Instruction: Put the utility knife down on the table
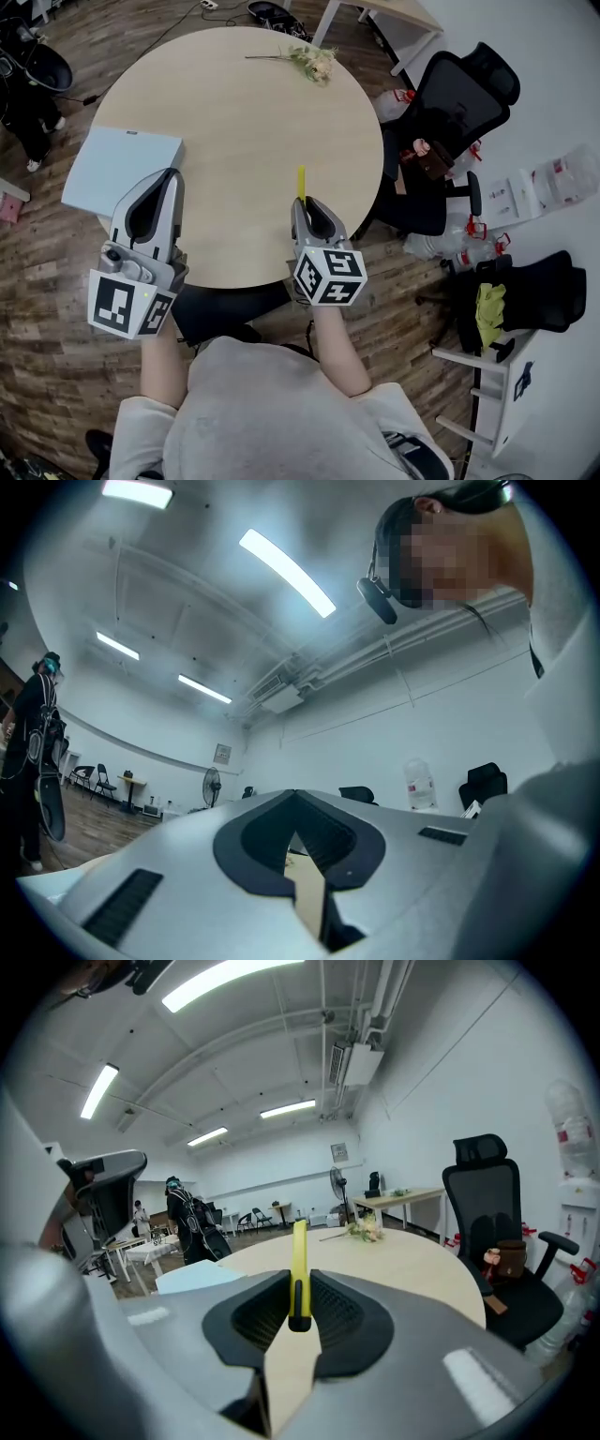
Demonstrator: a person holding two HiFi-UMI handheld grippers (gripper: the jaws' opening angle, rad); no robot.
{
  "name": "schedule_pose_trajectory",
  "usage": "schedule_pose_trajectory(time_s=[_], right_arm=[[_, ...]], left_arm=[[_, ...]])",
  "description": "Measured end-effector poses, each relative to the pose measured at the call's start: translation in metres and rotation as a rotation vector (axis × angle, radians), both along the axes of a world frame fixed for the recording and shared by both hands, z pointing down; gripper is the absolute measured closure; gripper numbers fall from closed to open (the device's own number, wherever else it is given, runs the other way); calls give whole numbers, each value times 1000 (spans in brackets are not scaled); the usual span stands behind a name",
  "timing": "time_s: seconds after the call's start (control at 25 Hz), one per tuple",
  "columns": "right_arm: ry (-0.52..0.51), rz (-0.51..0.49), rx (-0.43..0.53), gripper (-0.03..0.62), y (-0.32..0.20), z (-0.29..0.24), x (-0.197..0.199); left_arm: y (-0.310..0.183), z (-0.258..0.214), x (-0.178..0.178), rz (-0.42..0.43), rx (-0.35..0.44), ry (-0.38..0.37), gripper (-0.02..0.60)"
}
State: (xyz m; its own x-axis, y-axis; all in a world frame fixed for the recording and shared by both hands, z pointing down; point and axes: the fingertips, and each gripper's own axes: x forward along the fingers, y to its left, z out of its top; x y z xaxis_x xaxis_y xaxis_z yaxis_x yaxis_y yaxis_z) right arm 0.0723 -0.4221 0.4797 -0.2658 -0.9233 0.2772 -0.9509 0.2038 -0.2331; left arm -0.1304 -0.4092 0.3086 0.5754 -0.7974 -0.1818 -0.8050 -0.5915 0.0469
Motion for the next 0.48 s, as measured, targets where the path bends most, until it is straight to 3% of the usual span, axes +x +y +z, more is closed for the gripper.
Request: schedule_pose_trajectory(time_s=[0.48], right_arm=[[31,-7,-223,519,-22,93,-11]], left_arm=[[-10,16,-12,-4,-34,-15,575]])
